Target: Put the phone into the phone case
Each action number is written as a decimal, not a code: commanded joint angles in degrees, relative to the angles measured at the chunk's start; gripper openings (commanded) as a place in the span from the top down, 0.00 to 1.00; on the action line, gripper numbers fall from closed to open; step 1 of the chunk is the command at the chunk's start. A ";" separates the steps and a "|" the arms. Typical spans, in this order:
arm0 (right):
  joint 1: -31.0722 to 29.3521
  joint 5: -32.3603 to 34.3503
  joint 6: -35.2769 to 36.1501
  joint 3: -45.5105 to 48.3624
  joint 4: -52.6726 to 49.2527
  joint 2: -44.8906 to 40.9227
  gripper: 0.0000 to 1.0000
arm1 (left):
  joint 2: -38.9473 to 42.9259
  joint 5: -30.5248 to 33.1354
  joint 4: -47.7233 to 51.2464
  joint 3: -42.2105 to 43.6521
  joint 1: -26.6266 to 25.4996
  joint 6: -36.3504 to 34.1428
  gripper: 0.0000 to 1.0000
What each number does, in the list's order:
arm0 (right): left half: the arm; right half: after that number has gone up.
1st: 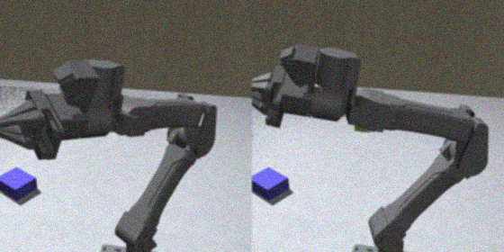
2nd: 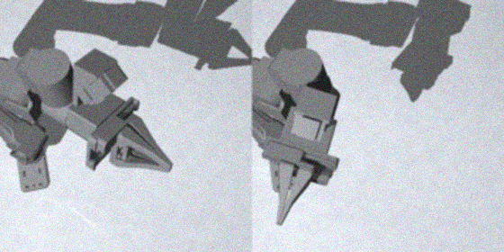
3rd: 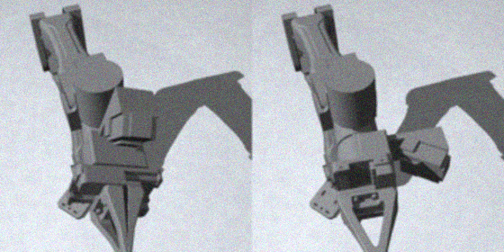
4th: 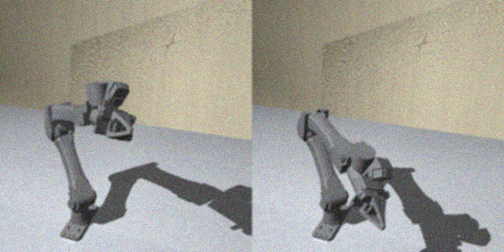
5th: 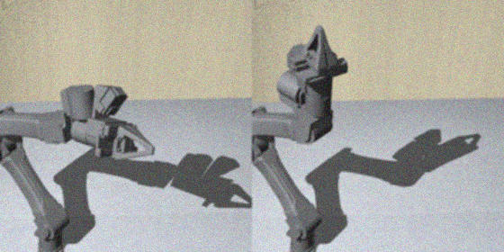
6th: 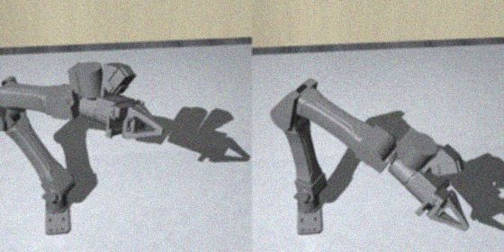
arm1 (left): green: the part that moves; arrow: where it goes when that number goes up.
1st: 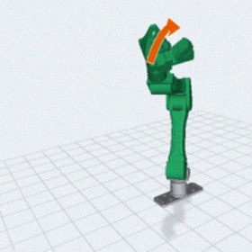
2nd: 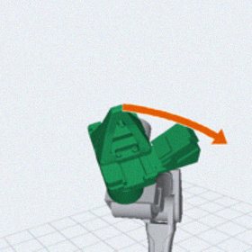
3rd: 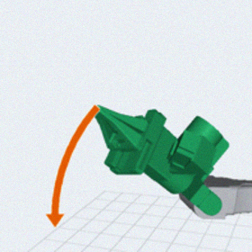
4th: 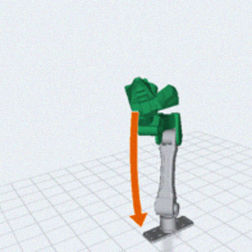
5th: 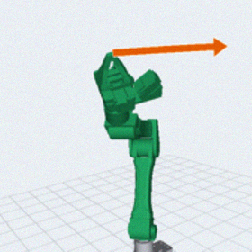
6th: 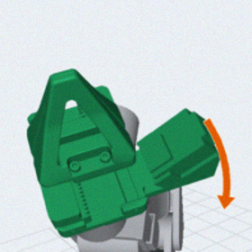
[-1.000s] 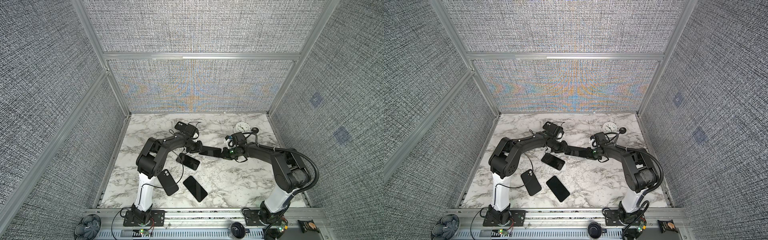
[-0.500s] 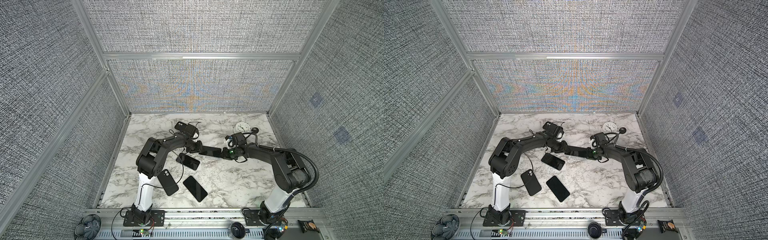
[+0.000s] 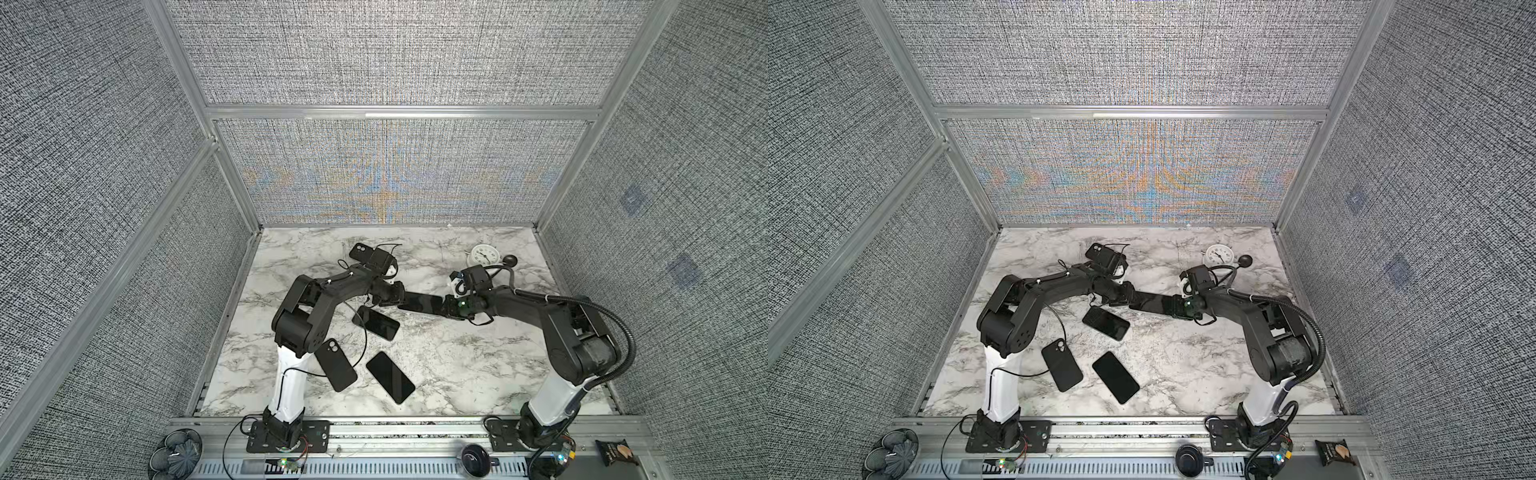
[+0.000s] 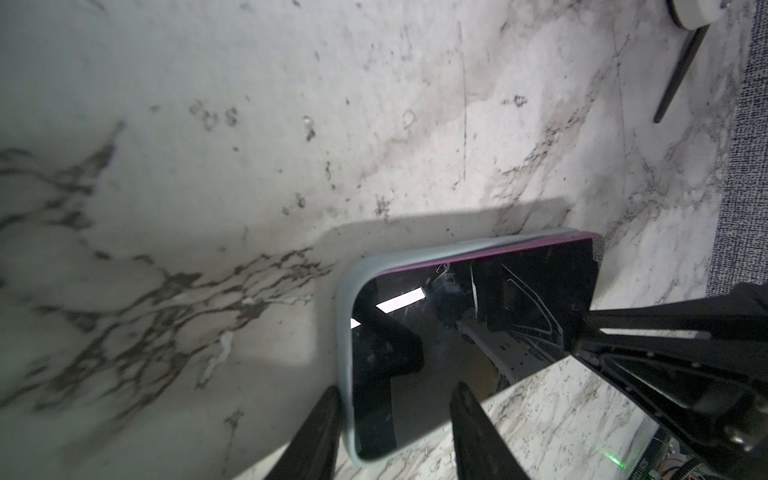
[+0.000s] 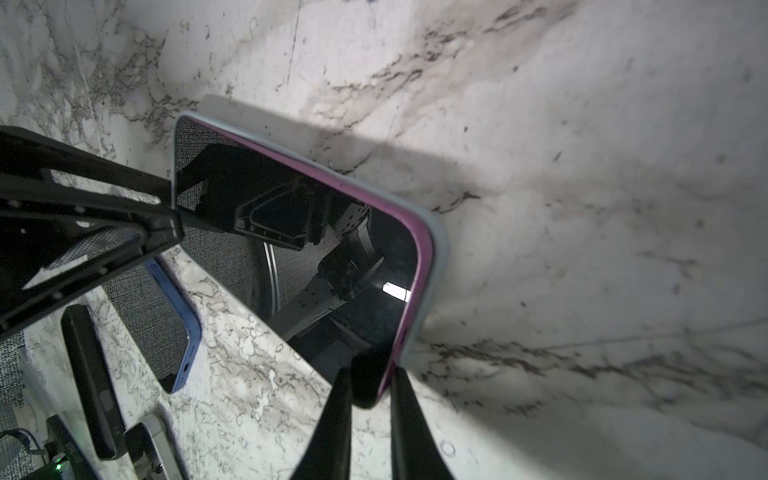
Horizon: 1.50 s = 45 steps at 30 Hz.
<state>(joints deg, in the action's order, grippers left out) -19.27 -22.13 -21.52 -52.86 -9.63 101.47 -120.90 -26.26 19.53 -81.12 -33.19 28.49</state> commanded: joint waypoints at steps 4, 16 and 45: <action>-1.57 1.47 1.13 1.02 -1.56 2.15 0.87 | -0.52 -3.16 -1.16 0.44 -0.47 0.07 0.55; -2.17 1.74 0.07 2.30 -0.11 1.27 0.90 | -0.88 -3.43 -1.51 0.44 -0.47 -0.01 0.55; -1.00 5.35 6.39 -6.13 -10.26 -7.55 0.65 | 3.93 -0.08 3.01 -0.88 1.83 -2.69 0.47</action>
<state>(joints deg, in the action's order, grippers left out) -20.62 -17.96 -18.22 -55.92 -16.51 92.97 -118.76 -27.16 20.58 -81.47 -31.99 27.46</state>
